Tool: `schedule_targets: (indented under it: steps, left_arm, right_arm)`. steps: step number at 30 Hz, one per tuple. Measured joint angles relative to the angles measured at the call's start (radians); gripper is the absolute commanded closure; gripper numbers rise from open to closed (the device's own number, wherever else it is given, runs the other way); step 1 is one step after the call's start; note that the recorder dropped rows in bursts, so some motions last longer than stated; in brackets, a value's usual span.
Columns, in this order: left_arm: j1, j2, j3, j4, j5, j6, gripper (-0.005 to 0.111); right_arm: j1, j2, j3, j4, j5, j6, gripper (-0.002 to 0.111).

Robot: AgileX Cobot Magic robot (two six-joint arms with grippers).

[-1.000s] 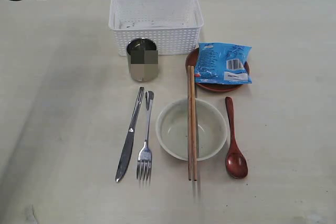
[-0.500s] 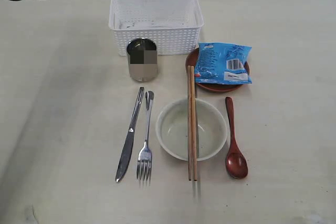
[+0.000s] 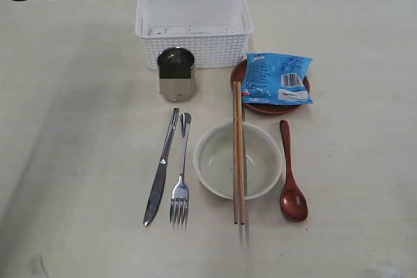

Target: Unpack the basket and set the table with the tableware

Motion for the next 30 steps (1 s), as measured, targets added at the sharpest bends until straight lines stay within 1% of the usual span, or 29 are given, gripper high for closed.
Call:
schedule_targets:
  steps: [3, 5, 7, 10, 14, 17, 23, 30]
  left_arm:
    - [0.000, -0.002, 0.000, 0.042, -0.008, 0.090, 0.107]
    - [0.000, -0.038, 0.025, 0.049, -0.010, 0.110, 0.107]
    - [0.000, -0.149, 0.090, 0.049, -0.014, 0.091, 0.107]
    - [0.000, -0.403, 0.218, 0.047, -0.053, 0.034, 0.107]
    - [0.000, -0.721, 0.361, 0.045, -0.080, 0.028, 0.107]
    - [0.000, -0.845, 0.406, 0.045, -0.087, 0.028, 0.107]
    - [0.000, -0.996, 0.455, 0.045, -0.087, 0.028, 0.107]
    - [0.000, -1.064, 0.460, 0.055, -0.066, 0.013, 0.107]
  right_arm:
    - [0.000, 0.000, 0.000, 0.000, 0.000, 0.000, 0.109]
    - [0.000, 0.000, 0.000, 0.000, 0.000, 0.000, 0.109]
    - [0.000, 0.000, 0.000, 0.000, 0.000, 0.002, 0.109]
    - [0.000, 0.000, 0.000, 0.000, 0.002, 0.004, 0.109]
    - [0.000, 0.000, 0.000, 0.000, 0.002, 0.004, 0.109]
    - [0.000, 0.000, 0.000, 0.000, 0.002, 0.004, 0.109]
    - [0.000, 0.000, 0.000, 0.000, 0.002, 0.004, 0.109]
    - [0.000, 0.000, 0.000, 0.000, 0.002, 0.004, 0.109]
